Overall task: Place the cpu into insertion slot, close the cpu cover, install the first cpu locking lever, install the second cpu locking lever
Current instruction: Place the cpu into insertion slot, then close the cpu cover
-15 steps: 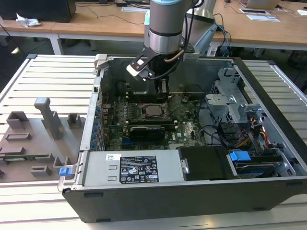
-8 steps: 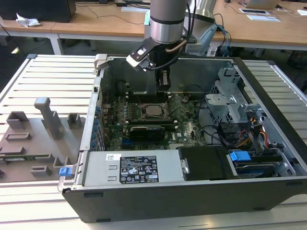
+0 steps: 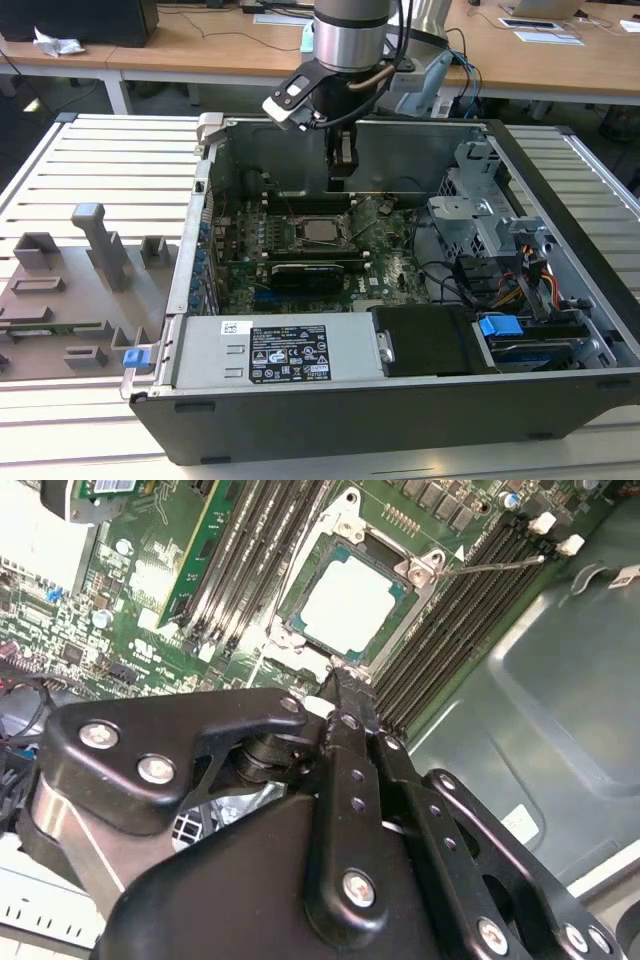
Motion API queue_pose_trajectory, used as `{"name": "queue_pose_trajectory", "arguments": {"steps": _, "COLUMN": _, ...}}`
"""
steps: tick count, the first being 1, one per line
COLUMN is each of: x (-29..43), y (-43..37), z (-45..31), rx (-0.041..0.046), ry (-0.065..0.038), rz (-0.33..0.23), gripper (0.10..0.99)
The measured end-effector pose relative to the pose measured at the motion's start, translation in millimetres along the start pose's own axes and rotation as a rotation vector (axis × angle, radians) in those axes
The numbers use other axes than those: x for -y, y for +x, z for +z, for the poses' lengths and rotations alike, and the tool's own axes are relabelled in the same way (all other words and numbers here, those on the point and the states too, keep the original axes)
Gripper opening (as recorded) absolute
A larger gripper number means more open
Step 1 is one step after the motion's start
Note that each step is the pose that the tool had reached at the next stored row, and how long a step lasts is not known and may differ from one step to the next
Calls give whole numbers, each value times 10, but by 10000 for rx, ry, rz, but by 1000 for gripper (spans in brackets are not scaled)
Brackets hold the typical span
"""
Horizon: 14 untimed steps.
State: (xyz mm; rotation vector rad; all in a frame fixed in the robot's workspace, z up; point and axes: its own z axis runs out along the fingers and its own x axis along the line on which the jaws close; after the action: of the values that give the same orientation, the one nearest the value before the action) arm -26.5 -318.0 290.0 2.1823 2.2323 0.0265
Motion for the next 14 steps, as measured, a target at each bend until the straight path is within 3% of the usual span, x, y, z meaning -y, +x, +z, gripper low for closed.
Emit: {"name": "queue_pose_trajectory", "arguments": {"steps": 14, "x": 0, "y": 0, "z": -5, "rx": 3, "ry": 2, "rz": 0, "gripper": 106}}
